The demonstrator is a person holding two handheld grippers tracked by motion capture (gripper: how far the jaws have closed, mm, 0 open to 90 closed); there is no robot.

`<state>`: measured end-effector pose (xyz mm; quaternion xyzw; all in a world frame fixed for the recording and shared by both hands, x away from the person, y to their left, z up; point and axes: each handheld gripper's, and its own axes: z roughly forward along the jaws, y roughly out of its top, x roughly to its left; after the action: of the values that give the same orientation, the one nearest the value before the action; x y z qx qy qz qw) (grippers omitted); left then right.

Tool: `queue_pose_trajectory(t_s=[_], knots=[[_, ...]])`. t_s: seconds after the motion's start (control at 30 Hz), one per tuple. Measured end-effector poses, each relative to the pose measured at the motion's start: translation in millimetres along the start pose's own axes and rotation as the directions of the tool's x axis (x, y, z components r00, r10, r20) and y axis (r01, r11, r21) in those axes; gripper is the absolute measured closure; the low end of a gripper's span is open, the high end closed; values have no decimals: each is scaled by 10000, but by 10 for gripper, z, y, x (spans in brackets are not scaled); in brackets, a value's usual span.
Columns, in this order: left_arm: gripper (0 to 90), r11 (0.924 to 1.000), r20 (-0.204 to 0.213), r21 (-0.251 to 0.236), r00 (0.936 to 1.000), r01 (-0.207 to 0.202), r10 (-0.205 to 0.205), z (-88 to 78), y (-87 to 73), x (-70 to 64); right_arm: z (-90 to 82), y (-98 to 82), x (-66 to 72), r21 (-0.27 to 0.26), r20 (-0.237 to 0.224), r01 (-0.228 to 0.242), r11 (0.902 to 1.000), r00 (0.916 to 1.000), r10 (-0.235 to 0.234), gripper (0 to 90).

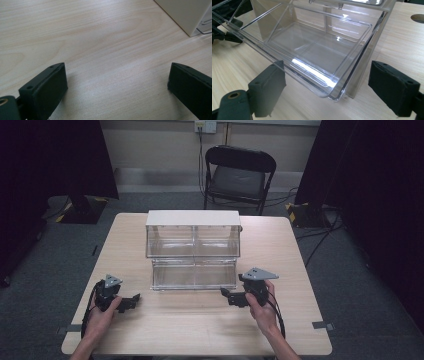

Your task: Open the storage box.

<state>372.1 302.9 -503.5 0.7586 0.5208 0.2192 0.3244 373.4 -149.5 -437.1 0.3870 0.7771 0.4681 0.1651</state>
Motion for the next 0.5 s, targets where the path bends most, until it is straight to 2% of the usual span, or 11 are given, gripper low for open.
queue_pose_trajectory(t_s=[0.1,0.5], knots=[[19,10000,-13,-5,10000,-15,15,0,0,1,12,5,-8,43,-96,-7,10000,10000,7,136],[19,10000,8,3,10000,-13,13,-1,0,1,12,39,-22,-75,28,-88,9999,10000,89,138]])
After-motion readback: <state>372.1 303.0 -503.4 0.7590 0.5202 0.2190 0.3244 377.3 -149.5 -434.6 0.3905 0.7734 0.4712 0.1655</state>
